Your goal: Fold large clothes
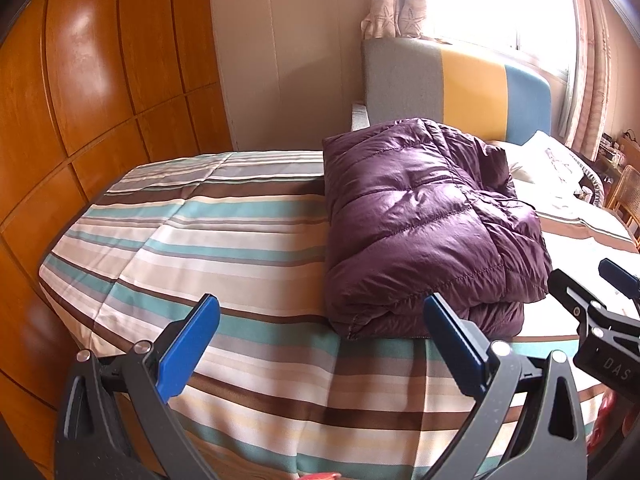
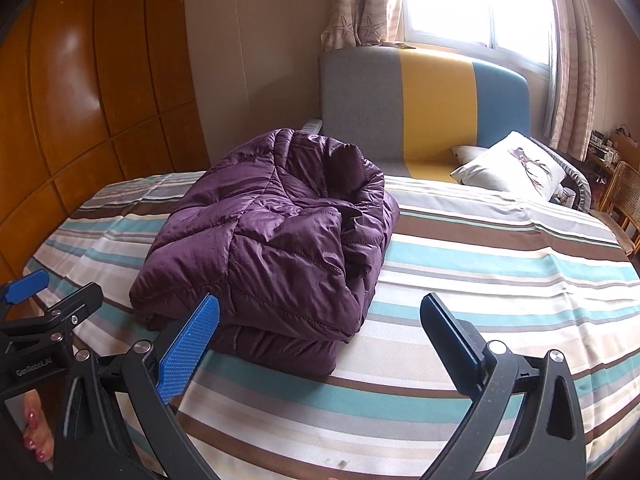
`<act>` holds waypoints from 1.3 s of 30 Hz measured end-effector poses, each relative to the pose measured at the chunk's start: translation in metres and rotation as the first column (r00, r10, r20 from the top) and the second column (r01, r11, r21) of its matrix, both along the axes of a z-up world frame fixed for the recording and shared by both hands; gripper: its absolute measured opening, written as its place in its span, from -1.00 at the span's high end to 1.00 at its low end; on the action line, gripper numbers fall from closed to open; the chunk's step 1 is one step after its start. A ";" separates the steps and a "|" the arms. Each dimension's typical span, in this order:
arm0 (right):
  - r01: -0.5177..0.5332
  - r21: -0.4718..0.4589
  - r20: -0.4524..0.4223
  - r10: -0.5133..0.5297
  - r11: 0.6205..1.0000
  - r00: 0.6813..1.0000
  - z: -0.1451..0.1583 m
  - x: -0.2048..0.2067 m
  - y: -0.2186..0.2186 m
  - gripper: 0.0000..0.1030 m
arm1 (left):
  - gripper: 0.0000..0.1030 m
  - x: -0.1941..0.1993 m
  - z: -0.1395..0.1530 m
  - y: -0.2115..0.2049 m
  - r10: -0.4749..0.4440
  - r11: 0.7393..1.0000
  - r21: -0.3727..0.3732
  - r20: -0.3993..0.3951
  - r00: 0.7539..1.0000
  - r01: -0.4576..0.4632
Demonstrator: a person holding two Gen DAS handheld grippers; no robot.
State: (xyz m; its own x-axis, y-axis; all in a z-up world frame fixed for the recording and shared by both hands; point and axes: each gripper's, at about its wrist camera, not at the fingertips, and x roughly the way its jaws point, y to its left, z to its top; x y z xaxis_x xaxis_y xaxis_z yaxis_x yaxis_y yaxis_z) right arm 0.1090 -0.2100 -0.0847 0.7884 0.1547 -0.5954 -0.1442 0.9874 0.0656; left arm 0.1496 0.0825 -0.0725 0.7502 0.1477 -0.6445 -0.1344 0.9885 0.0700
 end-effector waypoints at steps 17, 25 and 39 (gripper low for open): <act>0.008 -0.004 0.002 -0.008 1.000 1.000 -0.001 -0.001 0.000 -0.94 | -0.96 0.001 -0.002 0.002 0.011 1.000 -0.012 -0.010 1.000 -0.011; 0.009 -0.001 -0.002 -0.009 1.000 1.000 -0.001 0.000 -0.001 -0.94 | -0.96 0.001 -0.002 0.002 0.008 1.000 -0.016 -0.012 1.000 -0.008; 0.010 0.002 -0.007 -0.010 1.000 1.000 -0.003 0.000 -0.001 -0.94 | -0.96 0.000 -0.003 -0.001 -0.006 1.000 -0.015 -0.014 1.000 0.005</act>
State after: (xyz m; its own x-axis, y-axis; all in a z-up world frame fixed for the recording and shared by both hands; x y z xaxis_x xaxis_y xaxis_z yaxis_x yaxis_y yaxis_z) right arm 0.1093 -0.2108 -0.0879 0.7854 0.1487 -0.6008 -0.1343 0.9885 0.0691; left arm 0.1493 0.0819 -0.0754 0.7420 0.1340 -0.6569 -0.1282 0.9901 0.0572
